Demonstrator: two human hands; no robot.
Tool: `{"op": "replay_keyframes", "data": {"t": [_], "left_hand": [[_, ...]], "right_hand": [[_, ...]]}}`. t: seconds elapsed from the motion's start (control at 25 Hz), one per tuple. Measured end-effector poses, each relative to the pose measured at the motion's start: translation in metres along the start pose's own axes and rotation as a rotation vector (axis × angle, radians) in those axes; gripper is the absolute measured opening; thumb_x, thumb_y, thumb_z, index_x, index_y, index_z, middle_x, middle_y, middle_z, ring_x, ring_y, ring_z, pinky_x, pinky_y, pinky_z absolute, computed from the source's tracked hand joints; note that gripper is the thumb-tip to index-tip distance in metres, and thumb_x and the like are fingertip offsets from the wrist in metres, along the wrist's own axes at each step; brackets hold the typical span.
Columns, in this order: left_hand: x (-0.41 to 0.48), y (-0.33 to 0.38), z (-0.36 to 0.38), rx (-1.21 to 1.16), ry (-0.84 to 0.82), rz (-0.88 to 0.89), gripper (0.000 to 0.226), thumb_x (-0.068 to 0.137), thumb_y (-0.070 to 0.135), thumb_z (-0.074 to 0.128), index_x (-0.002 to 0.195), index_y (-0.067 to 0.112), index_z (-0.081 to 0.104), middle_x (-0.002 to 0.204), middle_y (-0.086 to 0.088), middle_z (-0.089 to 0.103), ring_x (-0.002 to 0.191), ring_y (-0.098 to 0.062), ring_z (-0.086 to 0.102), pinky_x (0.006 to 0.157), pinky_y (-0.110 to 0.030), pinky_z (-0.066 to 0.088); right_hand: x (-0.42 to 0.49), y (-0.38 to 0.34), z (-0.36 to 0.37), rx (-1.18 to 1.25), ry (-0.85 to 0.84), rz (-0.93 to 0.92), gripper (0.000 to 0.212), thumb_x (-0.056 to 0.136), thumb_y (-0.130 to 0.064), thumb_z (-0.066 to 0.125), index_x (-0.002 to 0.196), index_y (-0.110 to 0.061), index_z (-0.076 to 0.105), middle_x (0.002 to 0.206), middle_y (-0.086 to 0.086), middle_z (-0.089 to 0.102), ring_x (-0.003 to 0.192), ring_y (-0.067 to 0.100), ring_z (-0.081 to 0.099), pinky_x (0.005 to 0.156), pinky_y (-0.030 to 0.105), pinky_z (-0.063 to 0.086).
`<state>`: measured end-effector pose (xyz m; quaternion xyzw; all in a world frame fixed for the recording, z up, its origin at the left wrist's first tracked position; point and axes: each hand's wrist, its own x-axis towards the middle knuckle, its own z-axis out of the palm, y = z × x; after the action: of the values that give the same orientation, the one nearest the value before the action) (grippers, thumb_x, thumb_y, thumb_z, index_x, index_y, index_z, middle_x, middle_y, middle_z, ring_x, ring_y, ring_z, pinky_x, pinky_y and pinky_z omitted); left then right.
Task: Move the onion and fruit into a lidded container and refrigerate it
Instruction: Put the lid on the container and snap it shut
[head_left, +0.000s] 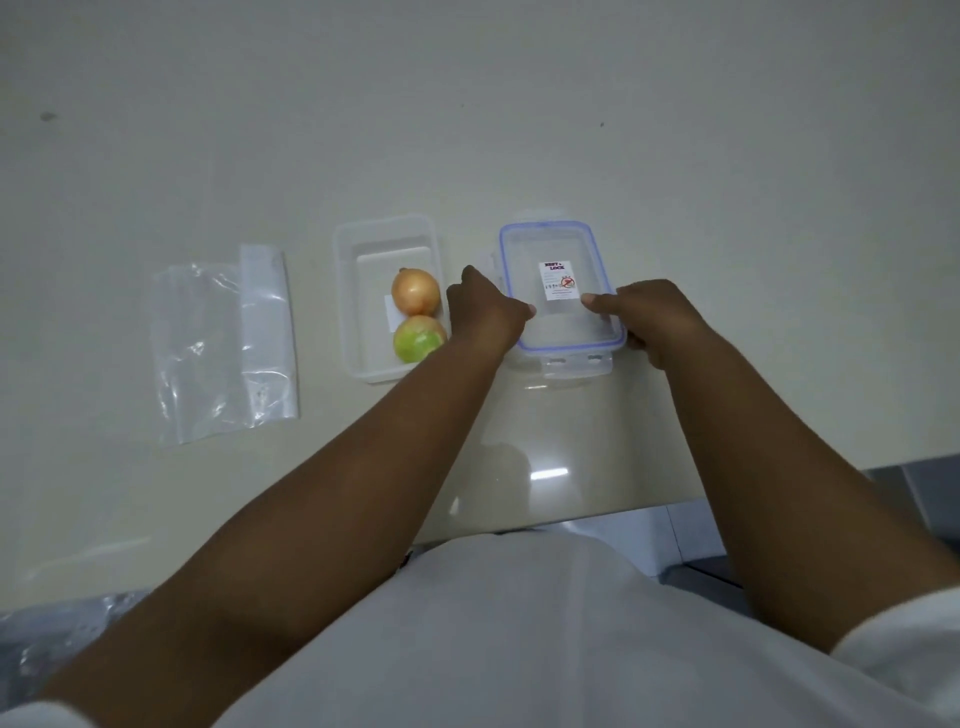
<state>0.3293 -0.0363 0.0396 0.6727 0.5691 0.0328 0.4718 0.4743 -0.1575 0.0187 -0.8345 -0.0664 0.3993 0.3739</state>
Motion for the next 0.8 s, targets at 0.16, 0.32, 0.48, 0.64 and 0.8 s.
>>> {"op": "replay_keyframes", "data": {"t": [0.16,0.32,0.48,0.64,0.8], "left_hand": [[-0.018,-0.014,-0.034,-0.197,0.064,0.091,0.085,0.070,0.026,0.083,0.141,0.009,0.040,0.130,-0.011,0.054,0.115,-0.025,0.057,0.096,-0.037,0.048],[-0.015,-0.051,-0.089,-0.266,0.209,0.058,0.067,0.072,0.031,0.081,0.130,0.011,0.053,0.115,-0.009,0.063,0.105,-0.025,0.063,0.096,-0.041,0.051],[0.001,-0.081,-0.126,-0.190,0.285,0.010,0.069,0.074,0.034,0.079,0.132,0.009,0.052,0.122,-0.010,0.063,0.109,-0.024,0.061,0.098,-0.034,0.047],[0.015,-0.102,-0.134,-0.179,0.280,-0.044,0.071,0.076,0.034,0.078,0.135,0.007,0.049,0.128,-0.010,0.060,0.115,-0.026,0.058,0.100,-0.035,0.045],[0.027,-0.107,-0.136,-0.209,0.256,-0.041,0.073,0.078,0.035,0.076,0.139,0.009,0.045,0.129,-0.008,0.059,0.117,-0.025,0.057,0.103,-0.038,0.046]], "right_hand": [[-0.027,-0.008,0.008,-0.013,-0.026,-0.122,0.051,0.053,-0.048,0.088,0.083,-0.013,0.067,0.069,-0.003,0.062,0.053,0.012,0.052,0.051,0.025,0.044],[-0.047,-0.035,0.050,0.041,-0.083,-0.276,0.043,0.060,-0.052,0.083,0.067,-0.016,0.062,0.058,-0.004,0.061,0.050,0.016,0.050,0.054,0.029,0.043],[-0.051,-0.058,0.103,-0.080,-0.089,-0.318,0.040,0.066,-0.046,0.082,0.067,-0.013,0.059,0.074,0.007,0.069,0.065,0.021,0.062,0.062,0.034,0.049],[-0.047,-0.065,0.134,-0.254,-0.037,-0.333,0.043,0.070,-0.049,0.078,0.064,-0.014,0.053,0.072,0.001,0.063,0.072,0.022,0.060,0.062,0.030,0.047],[-0.042,-0.065,0.144,-0.272,0.017,-0.334,0.041,0.072,-0.050,0.076,0.072,-0.013,0.059,0.074,-0.001,0.061,0.077,0.023,0.061,0.064,0.028,0.042]]}}
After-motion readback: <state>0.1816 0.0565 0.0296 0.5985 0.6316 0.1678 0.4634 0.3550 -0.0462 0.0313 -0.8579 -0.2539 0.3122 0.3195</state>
